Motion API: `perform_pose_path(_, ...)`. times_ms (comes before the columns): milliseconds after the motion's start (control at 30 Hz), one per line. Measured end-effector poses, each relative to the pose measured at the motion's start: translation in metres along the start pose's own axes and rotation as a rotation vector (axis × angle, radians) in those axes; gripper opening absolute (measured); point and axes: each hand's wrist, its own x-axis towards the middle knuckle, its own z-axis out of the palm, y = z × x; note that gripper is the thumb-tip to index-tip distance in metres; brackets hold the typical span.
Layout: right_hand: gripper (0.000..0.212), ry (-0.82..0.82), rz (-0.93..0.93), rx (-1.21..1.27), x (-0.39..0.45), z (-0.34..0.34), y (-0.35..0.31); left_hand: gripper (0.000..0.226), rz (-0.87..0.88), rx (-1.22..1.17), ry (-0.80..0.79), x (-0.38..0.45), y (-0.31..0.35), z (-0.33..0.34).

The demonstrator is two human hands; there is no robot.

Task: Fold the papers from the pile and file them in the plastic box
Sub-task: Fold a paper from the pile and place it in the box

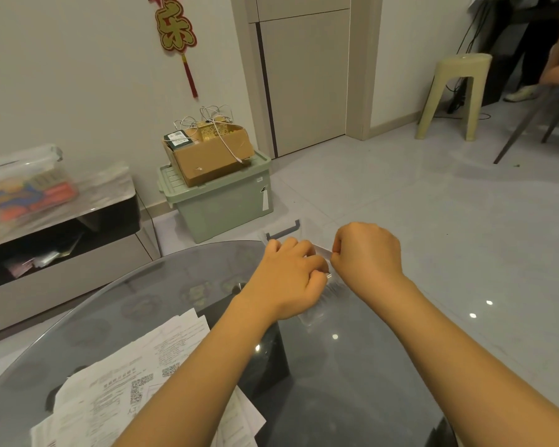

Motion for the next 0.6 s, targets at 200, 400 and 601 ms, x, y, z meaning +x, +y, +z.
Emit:
perform_pose_path(200,0.028,-0.087,0.059,-0.124,0.005,-0.002,-0.003,0.073,0.004,-0.061,0.023,0.0,0.001,0.002)
perform_pose_path(400,0.02,-0.146,0.025,0.057,0.009,0.003,0.003,0.078,-0.011,-0.043,-0.009,0.002,0.003,0.0)
perform_pose_path(601,0.011,-0.196,0.058,0.355,0.007,-0.009,0.013,0.066,-0.048,0.067,-0.157,0.01,0.004,-0.006)
